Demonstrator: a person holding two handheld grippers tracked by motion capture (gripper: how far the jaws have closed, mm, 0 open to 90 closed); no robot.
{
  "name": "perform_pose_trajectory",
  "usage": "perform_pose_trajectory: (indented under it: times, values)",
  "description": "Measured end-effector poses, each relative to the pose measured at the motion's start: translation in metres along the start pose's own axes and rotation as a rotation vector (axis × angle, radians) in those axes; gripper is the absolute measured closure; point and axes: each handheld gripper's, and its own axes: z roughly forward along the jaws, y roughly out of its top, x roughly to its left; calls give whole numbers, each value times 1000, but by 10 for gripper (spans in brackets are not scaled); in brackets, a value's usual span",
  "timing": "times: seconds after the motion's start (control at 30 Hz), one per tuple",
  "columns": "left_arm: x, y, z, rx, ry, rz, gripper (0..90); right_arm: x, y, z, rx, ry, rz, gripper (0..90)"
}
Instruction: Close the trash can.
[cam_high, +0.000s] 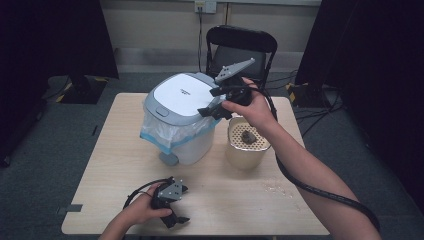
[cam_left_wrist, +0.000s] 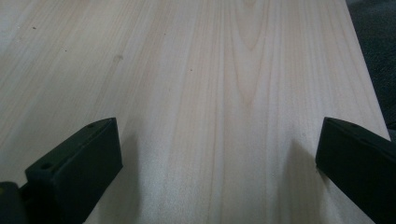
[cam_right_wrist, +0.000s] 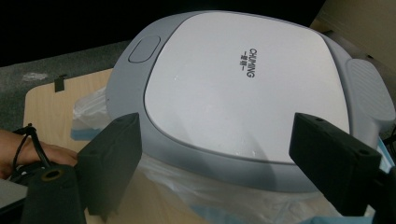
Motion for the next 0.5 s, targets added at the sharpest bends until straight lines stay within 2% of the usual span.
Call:
perform_pose_trajectory:
  times: [0.5]
  values:
    - [0,0,0,1,0,-1,0,4,-26,-16,3,23,0,168]
